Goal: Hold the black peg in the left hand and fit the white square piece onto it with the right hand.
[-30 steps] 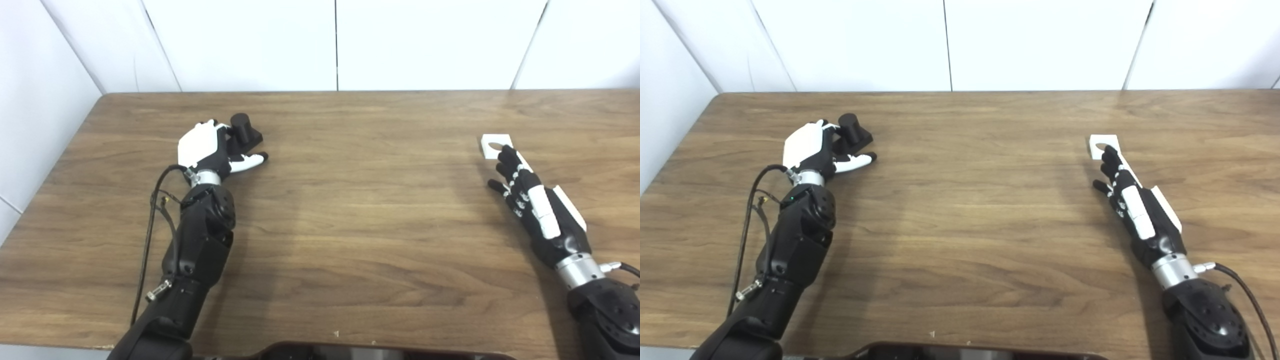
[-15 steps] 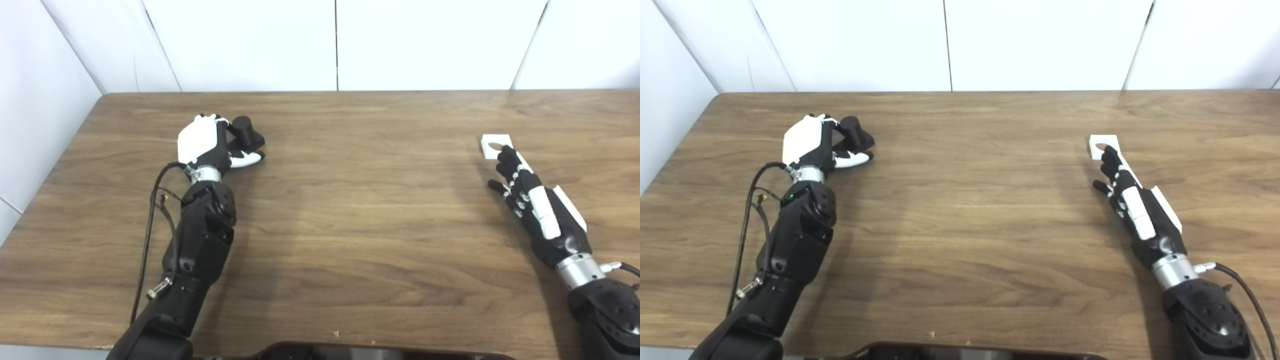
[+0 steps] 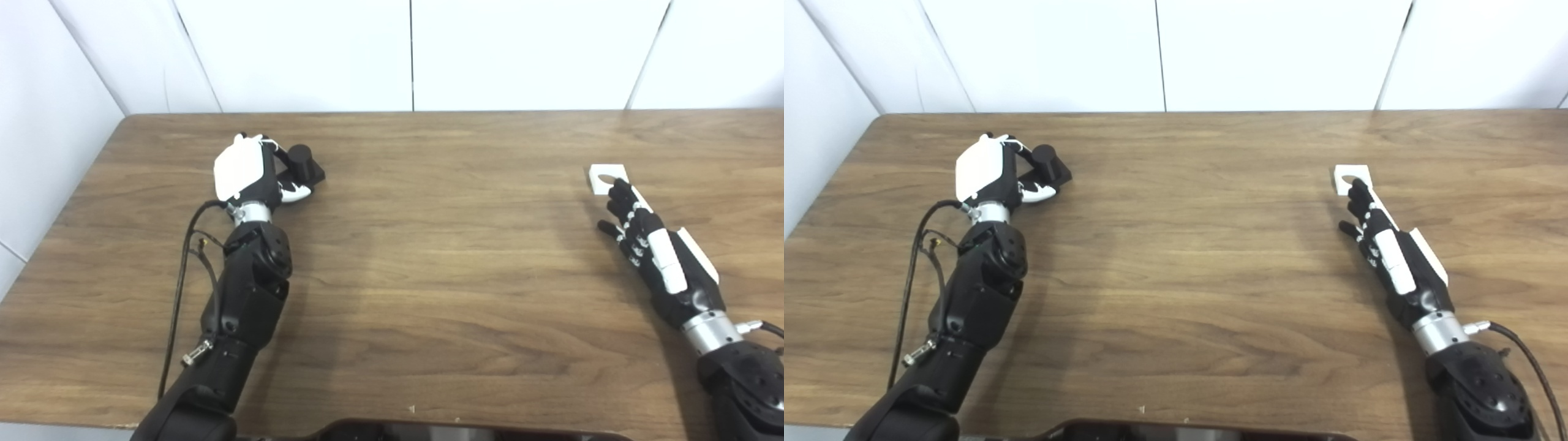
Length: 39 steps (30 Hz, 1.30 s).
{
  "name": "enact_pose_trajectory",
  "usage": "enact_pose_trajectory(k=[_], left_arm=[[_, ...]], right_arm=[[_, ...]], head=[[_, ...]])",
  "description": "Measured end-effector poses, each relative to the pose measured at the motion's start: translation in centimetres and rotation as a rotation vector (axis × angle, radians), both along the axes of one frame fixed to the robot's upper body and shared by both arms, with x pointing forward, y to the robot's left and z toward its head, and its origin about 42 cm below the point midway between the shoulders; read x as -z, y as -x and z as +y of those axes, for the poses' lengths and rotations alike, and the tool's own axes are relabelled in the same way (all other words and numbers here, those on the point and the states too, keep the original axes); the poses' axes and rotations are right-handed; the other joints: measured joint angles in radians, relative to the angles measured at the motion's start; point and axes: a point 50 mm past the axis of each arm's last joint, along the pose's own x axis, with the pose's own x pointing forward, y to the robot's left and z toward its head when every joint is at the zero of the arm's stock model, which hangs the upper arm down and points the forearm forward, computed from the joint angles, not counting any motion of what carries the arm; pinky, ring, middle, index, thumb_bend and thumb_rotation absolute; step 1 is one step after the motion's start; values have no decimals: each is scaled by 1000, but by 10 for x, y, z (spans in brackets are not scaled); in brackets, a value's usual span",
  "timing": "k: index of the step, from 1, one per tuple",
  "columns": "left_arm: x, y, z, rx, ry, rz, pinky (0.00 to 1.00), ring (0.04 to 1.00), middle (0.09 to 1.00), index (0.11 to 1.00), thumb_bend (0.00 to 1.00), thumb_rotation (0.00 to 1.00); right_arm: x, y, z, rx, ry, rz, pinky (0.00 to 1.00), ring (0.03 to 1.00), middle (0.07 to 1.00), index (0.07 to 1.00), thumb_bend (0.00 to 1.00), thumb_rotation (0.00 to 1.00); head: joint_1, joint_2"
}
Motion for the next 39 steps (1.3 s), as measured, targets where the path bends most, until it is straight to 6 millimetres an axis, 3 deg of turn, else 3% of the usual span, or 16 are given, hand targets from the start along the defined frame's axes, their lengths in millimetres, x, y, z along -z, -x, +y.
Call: enact_pose_trajectory(k=[13, 25, 30, 39], left_arm=[[-1, 12, -4, 5, 61, -15, 880, 979, 868, 486, 512, 69], [-13, 36, -31, 91, 134, -43, 813, 972, 867, 489, 510, 74], [-23, 46, -44, 139, 167, -59, 840, 979, 879, 489, 509, 72], [-26, 83, -79, 269, 179, -42, 790, 958, 872, 488, 510, 72]], right_arm=[[0, 0, -3, -7, 17, 0, 929, 1000, 1000, 1000, 697, 970], [0, 0, 3, -1, 46, -1, 922, 1000, 997, 1000, 692, 981], [1, 0, 5, 5, 58, -3, 912, 1000, 1000, 1000, 669, 997], [1, 1, 13, 18, 62, -2, 913, 1000, 1000, 1000, 665, 987]], head=[[-11, 2], [-31, 5], [-46, 8], [-77, 11]])
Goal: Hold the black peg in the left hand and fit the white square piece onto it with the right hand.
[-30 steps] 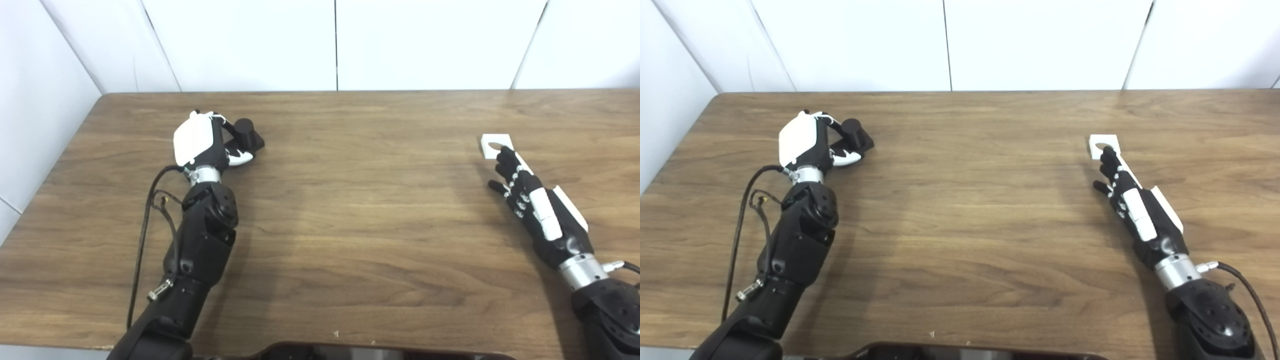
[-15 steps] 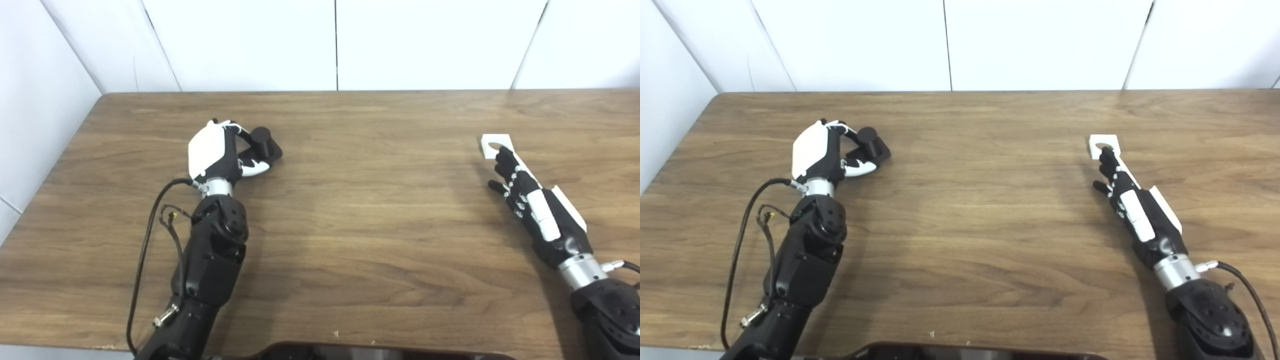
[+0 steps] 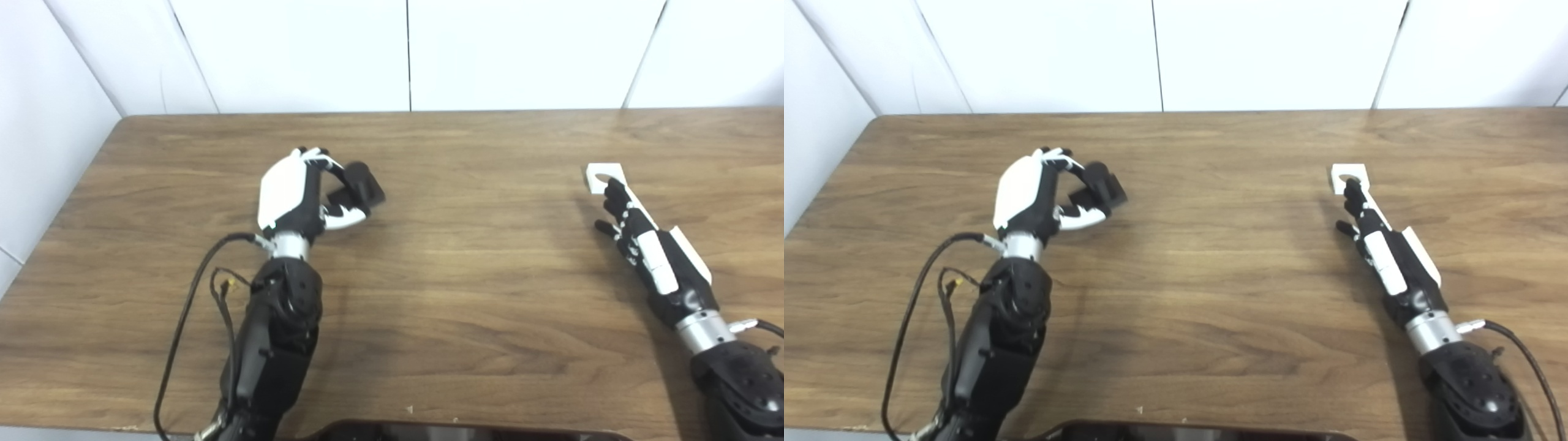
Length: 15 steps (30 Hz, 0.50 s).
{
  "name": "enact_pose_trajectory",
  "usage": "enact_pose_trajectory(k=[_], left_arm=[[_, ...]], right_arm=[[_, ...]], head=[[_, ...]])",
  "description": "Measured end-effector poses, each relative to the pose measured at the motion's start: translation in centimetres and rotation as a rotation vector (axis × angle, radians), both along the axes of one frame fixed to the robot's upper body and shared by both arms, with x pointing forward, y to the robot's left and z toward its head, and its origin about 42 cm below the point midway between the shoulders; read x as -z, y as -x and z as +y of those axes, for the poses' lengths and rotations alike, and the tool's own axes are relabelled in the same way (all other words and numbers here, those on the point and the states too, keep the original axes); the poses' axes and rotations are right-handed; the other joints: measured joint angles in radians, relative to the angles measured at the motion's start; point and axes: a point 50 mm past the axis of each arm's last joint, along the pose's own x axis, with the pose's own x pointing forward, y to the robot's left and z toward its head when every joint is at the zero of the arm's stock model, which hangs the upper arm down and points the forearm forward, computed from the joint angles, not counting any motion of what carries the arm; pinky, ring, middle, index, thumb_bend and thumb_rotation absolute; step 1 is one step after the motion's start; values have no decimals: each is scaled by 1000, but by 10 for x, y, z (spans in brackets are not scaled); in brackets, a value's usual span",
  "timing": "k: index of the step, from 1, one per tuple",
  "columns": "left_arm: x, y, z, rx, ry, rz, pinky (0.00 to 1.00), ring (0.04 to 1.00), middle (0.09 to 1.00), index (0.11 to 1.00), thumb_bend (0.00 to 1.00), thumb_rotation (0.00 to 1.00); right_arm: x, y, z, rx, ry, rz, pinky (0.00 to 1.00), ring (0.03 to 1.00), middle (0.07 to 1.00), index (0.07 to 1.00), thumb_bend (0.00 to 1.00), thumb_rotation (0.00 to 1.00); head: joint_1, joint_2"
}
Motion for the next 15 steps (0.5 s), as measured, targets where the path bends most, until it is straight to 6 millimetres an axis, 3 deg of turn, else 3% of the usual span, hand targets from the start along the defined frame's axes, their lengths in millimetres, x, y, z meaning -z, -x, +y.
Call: enact_pose_trajectory(k=[7, 15], left_arm=[[10, 36, -24, 94, -48, 18, 800, 939, 856, 488, 510, 74], [20, 67, -37, 171, -64, 28, 814, 943, 857, 489, 509, 75]], right_arm=[[0, 0, 3, 14, 4, 0, 899, 1000, 1000, 1000, 712, 978], [0, 0, 6, 31, -6, 0, 901, 1000, 1000, 1000, 688, 980]], head=[[-17, 5], [-31, 8]])
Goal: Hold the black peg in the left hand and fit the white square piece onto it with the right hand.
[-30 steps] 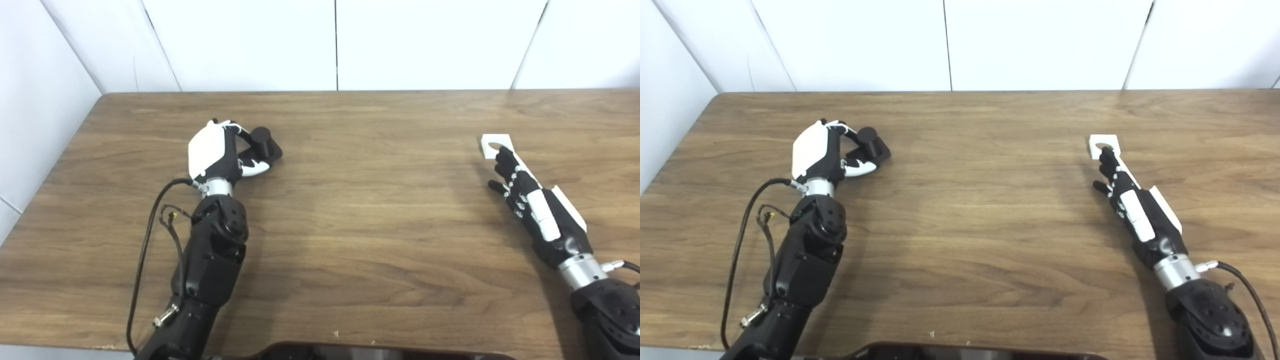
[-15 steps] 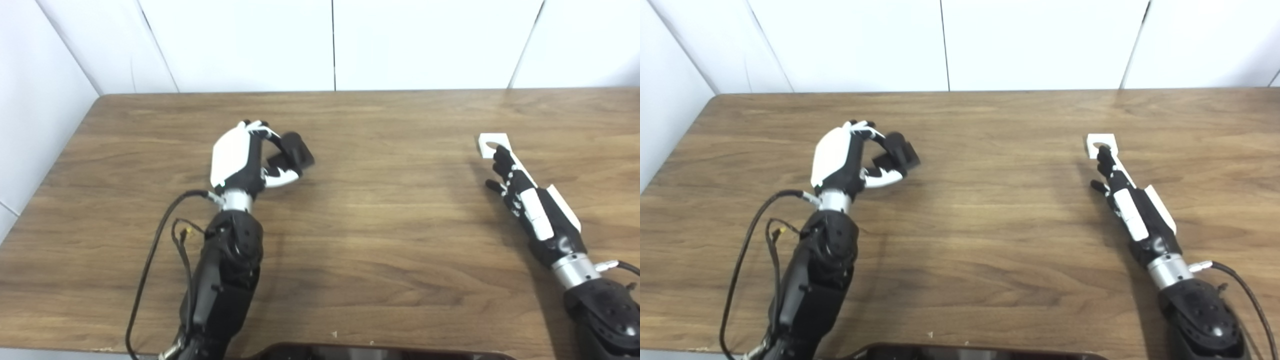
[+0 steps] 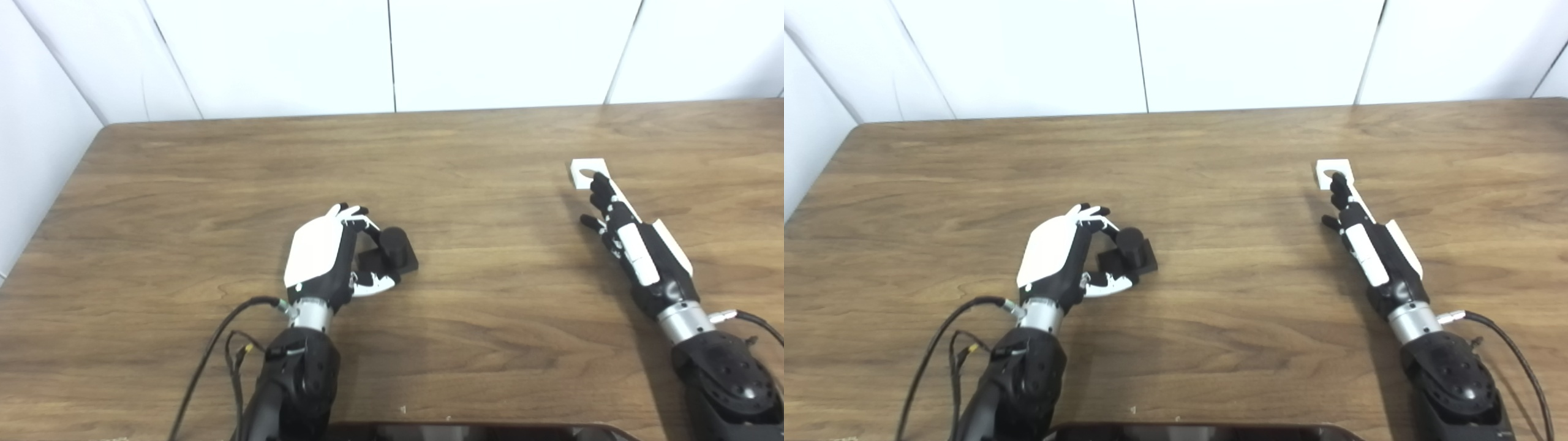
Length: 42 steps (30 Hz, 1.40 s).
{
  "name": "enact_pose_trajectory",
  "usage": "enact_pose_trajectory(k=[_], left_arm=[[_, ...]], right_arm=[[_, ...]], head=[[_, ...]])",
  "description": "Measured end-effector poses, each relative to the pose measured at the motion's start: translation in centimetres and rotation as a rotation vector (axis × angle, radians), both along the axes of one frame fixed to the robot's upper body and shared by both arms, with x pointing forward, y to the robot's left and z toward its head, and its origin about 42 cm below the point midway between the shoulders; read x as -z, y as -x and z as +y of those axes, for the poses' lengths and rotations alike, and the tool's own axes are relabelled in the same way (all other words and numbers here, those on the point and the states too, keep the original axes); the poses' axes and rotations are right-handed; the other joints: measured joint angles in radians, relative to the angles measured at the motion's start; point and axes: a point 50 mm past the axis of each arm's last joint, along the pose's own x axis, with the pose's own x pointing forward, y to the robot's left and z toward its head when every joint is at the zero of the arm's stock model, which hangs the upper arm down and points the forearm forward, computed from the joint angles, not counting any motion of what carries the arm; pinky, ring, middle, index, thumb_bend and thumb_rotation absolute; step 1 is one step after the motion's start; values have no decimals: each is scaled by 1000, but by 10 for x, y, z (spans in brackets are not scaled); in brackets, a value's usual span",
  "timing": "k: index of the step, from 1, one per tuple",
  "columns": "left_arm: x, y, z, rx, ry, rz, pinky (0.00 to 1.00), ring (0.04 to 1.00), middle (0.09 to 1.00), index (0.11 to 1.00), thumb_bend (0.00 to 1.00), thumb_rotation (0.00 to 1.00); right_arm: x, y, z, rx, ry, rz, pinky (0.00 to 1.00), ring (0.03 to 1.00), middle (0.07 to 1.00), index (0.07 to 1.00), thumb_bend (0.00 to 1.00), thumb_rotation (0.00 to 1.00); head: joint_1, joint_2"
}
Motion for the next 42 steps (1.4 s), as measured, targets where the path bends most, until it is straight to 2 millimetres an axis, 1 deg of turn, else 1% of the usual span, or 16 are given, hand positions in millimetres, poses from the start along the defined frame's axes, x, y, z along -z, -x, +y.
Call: enact_pose_trajectory(k=[5, 8, 17, 20, 23, 24, 26, 28, 30, 33, 35, 36, 38, 39, 41, 42], left_arm=[[1, 16, -9, 48, 1, 4, 811, 954, 866, 491, 508, 76], [-1, 24, -11, 74, -1, 8, 812, 954, 860, 490, 510, 76], [0, 33, -13, 86, 15, 25, 789, 951, 863, 489, 509, 73], [1, 39, -13, 89, 23, 31, 773, 950, 864, 489, 509, 72], [1, 40, -13, 92, 23, 30, 762, 946, 864, 488, 511, 71], [1, 40, -13, 93, 23, 29, 779, 954, 869, 489, 509, 72], [1, 40, -12, 93, 23, 28, 798, 960, 870, 489, 508, 73], [1, 40, -12, 91, 23, 28, 807, 961, 870, 489, 508, 73], [1, 39, -11, 90, 23, 26, 812, 960, 869, 489, 507, 74], [1, 39, -10, 87, 19, 24, 810, 959, 868, 490, 506, 76], [1, 38, -9, 86, 17, 24, 807, 959, 868, 490, 507, 75], [1, 38, -9, 84, 18, 24, 806, 960, 869, 490, 507, 75], [1, 38, -9, 83, 20, 25, 803, 959, 869, 490, 507, 74], [1, 38, -9, 82, 21, 26, 804, 959, 870, 490, 508, 74], [1, 38, -9, 82, 22, 26, 802, 960, 871, 490, 508, 74], [2, 38, -9, 81, 22, 26, 800, 960, 871, 491, 508, 74]], right_arm=[[0, 0, 1, 5, -3, -1, 893, 1000, 1000, 1000, 708, 979], [0, 1, 1, 6, -2, -1, 898, 1000, 1000, 1000, 697, 981], [0, 3, 4, 0, -1, 0, 903, 1000, 1000, 1000, 692, 968], [0, 4, 4, 0, -2, 1, 890, 1000, 1000, 1000, 687, 965], [0, 4, 4, 0, -2, 0, 879, 999, 1000, 1000, 671, 948], [0, 4, 4, 1, -2, -1, 904, 992, 1000, 1000, 652, 874], [0, 4, 4, 3, -4, -4, 889, 970, 985, 986, 658, 779], [0, 4, 5, 10, -13, -6, 869, 952, 973, 976, 654, 731], [-1, 4, 5, 32, -14, -17, 817, 906, 935, 938, 643, 676], [-8, 4, 6, 66, 65, -51, 868, 901, 916, 896, 650, 592], [-11, 2, 5, 80, 128, -68, 881, 905, 906, 856, 668, 480], [-14, -2, 4, 90, 170, -76, 884, 908, 905, 845, 677, 452], [-24, -10, -2, 100, 234, -101, 838, 901, 900, 818, 708, 396], [-29, -14, -4, 105, 263, -115, 842, 905, 904, 807, 731, 391], [-54, -33, -14, 127, 357, -172, 854, 911, 909, 787, 765, 374], [-64, -40, -16, 135, 388, -191, 838, 906, 910, 771, 791, 348]], head=[[-5, 3], [-11, 5], [-14, 9], [-14, 12], [-15, 14], [-15, 14], [-15, 14], [-15, 15], [-15, 17], [-15, 17], [-21, 21], [-21, 21], [-26, 23], [-26, 23], [-29, 21], [-29, 20]])
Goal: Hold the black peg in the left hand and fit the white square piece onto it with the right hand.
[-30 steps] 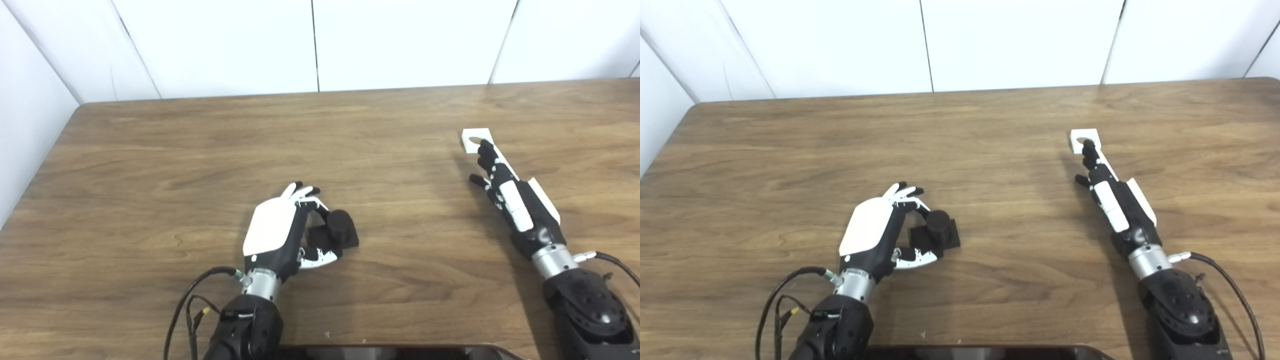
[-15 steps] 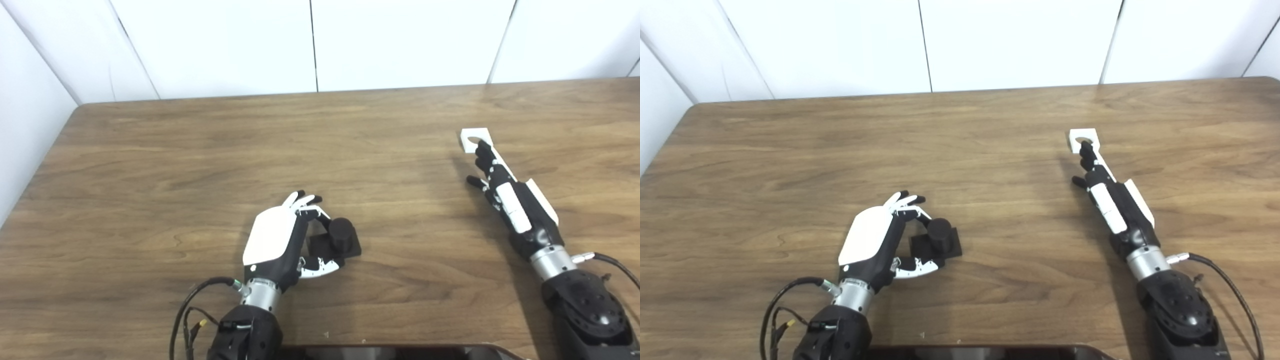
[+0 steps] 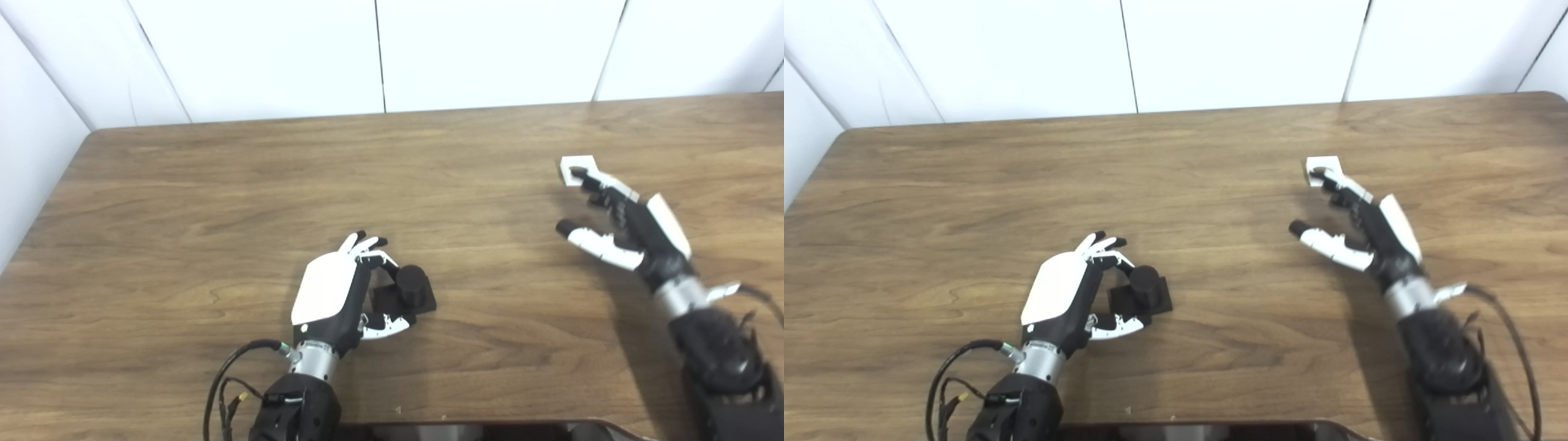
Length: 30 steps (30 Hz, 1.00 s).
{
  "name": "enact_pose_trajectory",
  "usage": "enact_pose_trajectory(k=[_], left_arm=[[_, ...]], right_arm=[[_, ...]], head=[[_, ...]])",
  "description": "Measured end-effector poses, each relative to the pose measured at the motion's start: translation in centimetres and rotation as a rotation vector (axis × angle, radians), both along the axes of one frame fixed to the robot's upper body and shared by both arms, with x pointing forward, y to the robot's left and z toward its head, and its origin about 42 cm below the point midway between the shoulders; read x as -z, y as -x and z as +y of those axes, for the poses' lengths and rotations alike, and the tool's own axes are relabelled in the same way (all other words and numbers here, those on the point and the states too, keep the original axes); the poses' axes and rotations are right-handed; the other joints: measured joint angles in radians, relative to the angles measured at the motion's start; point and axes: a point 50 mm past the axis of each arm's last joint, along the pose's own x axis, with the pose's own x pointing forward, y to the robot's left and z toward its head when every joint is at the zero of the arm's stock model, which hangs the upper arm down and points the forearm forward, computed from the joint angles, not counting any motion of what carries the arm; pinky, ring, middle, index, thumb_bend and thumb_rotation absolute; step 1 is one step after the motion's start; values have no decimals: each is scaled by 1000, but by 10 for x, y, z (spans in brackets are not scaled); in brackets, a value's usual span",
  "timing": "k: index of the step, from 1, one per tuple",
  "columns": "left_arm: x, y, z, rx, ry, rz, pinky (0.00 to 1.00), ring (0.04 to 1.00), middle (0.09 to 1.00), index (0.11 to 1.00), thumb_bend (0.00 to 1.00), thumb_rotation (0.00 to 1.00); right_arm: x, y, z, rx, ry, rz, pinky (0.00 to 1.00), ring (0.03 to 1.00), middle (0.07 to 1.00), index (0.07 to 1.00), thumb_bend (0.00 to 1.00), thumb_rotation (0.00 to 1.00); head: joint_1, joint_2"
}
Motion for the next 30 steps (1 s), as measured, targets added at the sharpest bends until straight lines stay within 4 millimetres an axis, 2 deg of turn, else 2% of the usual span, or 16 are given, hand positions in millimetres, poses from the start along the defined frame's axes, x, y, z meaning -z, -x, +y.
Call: enact_pose_trajectory(k=[3, 6, 8, 13, 16, 22, 30], left_arm=[[0, 0, -1, 2, 2, -4, 800, 956, 869, 491, 507, 74], [1, 0, -2, 2, 1, -9, 804, 958, 870, 490, 507, 75], [1, -1, -2, 3, 1, -9, 813, 958, 868, 489, 507, 74], [2, 0, -1, -2, 1, -11, 801, 956, 870, 487, 508, 74], [3, 1, -1, -5, 2, -11, 806, 955, 869, 487, 508, 74], [4, 3, 0, -5, 6, -12, 800, 957, 872, 488, 508, 73], [4, 3, 0, -6, 8, -12, 800, 962, 871, 487, 507, 74]], right_arm=[[-34, -26, -5, 9, 58, -71, 817, 899, 910, 750, 838, 273], [-48, -51, -8, 9, 62, -72, 800, 884, 902, 747, 867, 269], [-46, -63, -10, 13, 66, -46, 804, 886, 900, 743, 879, 274], [-37, -78, -21, 17, 128, 44, 823, 899, 899, 725, 906, 263], [-39, -87, -28, 26, 165, 74, 838, 908, 895, 723, 930, 281], [-46, -104, -24, 0, 261, 125, 828, 910, 895, 734, 930, 287], [-46, -115, -27, -31, 362, 199, 812, 904, 904, 738, 944, 253]], head=[[5, 0], [9, 2], [12, 2], [5, -5], [0, -5], [-2, -6], [0, -5]])
